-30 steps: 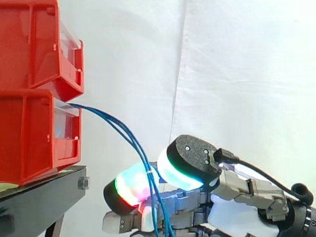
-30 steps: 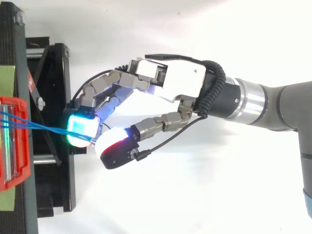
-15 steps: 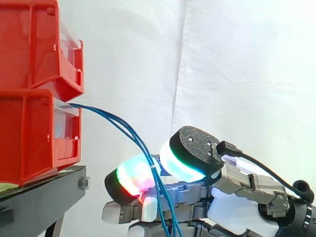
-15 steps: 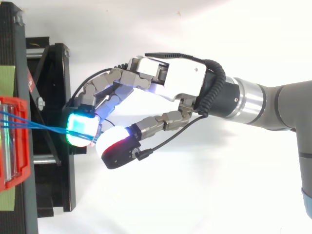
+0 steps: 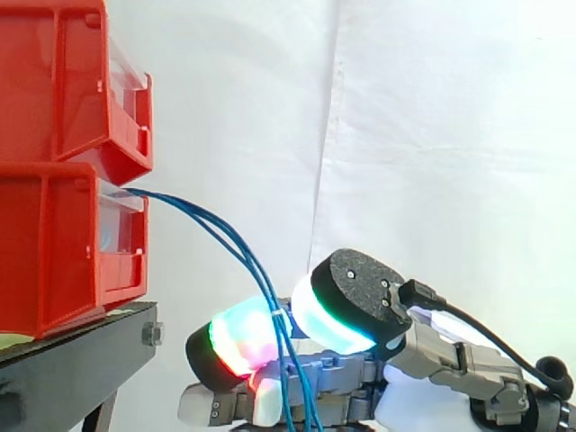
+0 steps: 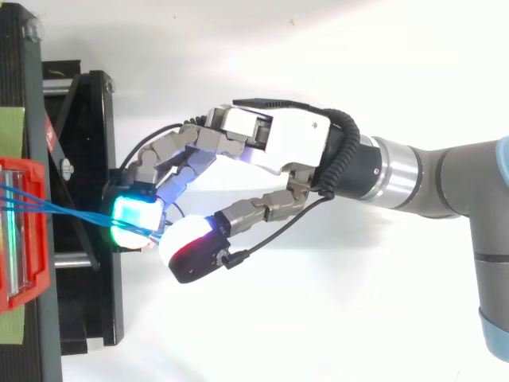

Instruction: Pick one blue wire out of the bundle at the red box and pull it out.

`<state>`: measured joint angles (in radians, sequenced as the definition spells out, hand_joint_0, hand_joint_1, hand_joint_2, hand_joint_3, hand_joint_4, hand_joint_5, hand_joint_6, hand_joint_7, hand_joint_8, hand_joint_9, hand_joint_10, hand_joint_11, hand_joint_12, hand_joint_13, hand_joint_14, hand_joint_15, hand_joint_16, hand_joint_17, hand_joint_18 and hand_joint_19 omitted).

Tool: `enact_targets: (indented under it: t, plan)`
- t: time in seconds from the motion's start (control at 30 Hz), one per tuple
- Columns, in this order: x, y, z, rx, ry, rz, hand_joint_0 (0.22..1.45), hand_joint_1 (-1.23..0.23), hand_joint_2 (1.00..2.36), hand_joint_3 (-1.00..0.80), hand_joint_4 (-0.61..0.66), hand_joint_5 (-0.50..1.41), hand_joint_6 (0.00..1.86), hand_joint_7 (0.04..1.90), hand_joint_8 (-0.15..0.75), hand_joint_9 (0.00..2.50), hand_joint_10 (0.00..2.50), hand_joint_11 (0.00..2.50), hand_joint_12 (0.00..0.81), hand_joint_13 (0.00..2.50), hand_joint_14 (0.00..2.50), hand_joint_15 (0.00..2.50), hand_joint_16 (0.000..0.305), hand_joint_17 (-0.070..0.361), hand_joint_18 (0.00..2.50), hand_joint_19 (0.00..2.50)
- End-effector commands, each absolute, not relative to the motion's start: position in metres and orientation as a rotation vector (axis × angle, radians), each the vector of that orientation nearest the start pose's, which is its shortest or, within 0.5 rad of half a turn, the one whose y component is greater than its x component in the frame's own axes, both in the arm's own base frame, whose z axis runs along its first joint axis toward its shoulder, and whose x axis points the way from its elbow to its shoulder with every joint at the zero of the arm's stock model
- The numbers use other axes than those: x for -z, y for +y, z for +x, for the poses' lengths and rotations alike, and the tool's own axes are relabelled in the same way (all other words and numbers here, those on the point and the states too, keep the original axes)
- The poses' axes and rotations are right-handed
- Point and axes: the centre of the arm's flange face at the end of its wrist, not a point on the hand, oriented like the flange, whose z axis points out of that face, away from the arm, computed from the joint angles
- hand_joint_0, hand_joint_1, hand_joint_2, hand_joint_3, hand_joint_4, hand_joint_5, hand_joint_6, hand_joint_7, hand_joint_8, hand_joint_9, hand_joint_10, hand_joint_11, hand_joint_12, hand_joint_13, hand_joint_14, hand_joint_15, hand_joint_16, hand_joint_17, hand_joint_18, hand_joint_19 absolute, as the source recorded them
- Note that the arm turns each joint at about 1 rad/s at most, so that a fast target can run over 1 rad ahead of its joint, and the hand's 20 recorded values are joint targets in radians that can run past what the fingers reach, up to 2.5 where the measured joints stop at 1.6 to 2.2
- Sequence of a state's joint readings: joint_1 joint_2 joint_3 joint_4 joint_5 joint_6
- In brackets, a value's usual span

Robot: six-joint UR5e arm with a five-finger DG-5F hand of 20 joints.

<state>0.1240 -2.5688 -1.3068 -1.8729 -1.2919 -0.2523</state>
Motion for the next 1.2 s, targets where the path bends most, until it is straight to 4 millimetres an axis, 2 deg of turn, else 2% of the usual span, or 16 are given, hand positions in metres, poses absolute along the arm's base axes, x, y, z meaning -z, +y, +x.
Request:
enact_targets:
  t: [0.0,0.5,0.83,1.17]
  plan:
    - [-0.0937,-0.0624,0.7959,-1.157,0.752,0.837,0.56,-0.72,1.01,-0.31,0.23,-0.16,0.87,0.96,0.290,0.92,0.02,0.66,0.381,0.60,0.01,0.35,0.052,0.118,0.57,0.53]
    - [-0.0936,-0.0627,0.7959,-1.155,0.750,0.839,0.58,-0.71,1.01,-0.28,0.22,-0.16,0.87,0.97,0.289,0.93,0.02,0.67,0.379,0.60,0.01,0.36,0.052,0.116,0.57,0.53]
    - [-0.0936,-0.0663,0.7956,-1.152,0.749,0.839,0.59,-0.71,1.01,-0.10,0.18,-0.15,0.90,0.97,0.329,0.99,0.01,0.66,0.425,0.65,0.01,0.33,0.061,0.138,0.67,0.47]
    - [-0.0939,-0.0673,0.7956,-1.152,0.747,0.838,0.60,-0.72,1.00,-0.05,0.16,-0.14,0.91,0.97,0.345,1.00,0.01,0.65,0.439,0.67,0.01,0.32,0.064,0.144,0.70,0.47]
